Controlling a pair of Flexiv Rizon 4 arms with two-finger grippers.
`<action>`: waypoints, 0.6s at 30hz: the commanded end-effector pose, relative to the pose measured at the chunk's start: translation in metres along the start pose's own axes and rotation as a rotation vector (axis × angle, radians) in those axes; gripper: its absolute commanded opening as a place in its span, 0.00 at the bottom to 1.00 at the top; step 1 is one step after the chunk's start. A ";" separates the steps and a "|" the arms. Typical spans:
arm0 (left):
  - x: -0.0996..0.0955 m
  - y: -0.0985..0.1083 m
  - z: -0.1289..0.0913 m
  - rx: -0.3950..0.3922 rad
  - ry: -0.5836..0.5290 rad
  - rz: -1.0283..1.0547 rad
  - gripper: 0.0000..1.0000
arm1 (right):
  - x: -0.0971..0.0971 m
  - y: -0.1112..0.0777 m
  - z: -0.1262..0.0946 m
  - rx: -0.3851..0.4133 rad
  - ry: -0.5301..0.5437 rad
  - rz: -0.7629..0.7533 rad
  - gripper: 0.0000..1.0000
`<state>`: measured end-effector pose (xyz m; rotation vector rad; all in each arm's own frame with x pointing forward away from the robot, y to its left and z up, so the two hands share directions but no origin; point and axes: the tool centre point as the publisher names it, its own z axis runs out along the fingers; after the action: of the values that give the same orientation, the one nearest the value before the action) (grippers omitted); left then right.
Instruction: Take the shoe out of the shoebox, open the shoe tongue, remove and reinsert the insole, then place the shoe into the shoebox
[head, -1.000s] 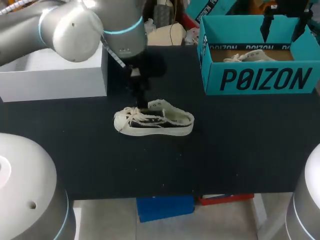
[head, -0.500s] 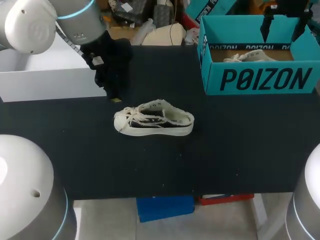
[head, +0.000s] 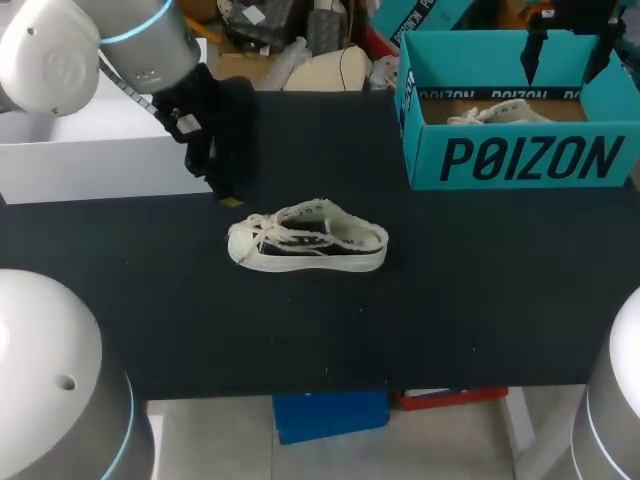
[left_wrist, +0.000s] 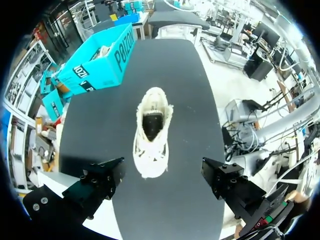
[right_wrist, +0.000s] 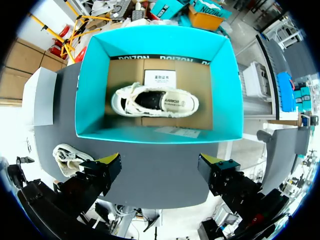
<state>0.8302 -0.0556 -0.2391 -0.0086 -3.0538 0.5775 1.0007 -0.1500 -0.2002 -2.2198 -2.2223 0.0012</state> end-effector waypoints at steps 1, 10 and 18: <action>-0.001 0.023 -0.005 0.225 0.033 -0.030 1.00 | 0.000 0.000 0.000 0.000 0.000 0.000 1.00; -0.010 0.029 -0.013 0.271 0.032 -0.010 1.00 | 0.000 0.000 0.000 0.000 0.000 0.000 1.00; -0.010 0.029 -0.013 0.271 0.032 -0.010 1.00 | 0.073 -0.007 -0.012 -0.015 -0.052 -0.332 1.00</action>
<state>0.8416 -0.0234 -0.2376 0.0036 -2.9119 0.9755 1.0002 -0.1348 -0.1969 -2.1391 -2.2834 -0.0263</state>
